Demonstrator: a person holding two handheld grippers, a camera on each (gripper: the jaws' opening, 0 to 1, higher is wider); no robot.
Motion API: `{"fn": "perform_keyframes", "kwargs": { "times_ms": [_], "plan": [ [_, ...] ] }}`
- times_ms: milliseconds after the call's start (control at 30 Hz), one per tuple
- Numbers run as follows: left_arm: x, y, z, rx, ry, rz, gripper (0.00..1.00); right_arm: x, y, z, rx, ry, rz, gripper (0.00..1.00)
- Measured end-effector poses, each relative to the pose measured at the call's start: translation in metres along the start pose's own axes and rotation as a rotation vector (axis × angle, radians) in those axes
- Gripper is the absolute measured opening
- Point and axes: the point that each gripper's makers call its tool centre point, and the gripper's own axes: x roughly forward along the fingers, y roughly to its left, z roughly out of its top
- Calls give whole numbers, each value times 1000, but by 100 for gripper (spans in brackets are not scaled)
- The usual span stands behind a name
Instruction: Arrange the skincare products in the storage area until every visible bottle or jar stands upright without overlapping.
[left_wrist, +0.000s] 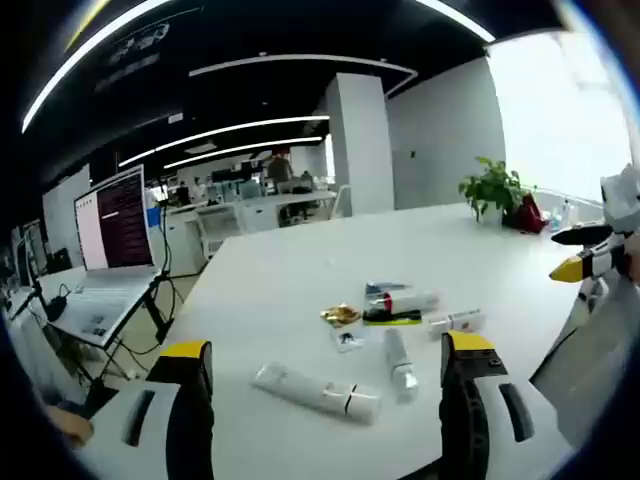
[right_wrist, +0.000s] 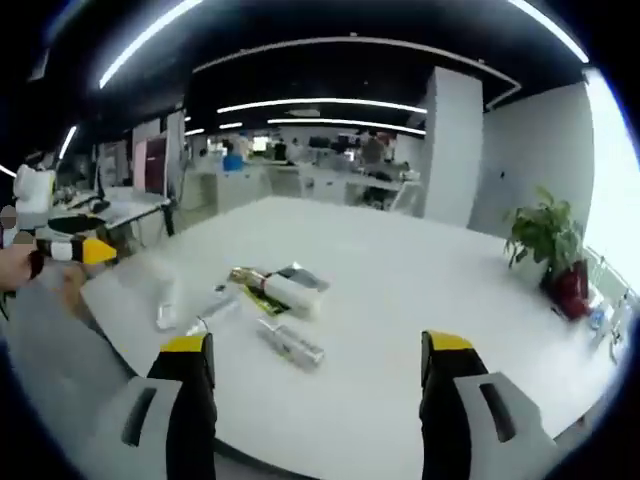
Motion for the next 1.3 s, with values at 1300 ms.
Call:
{"fn": "perform_keyframes", "kwargs": {
  "times_ms": [1300],
  "plan": [
    [3, 4, -5, 19, 5, 3, 87, 1, 1, -4, -17, 24, -1, 82]
  ]
}}
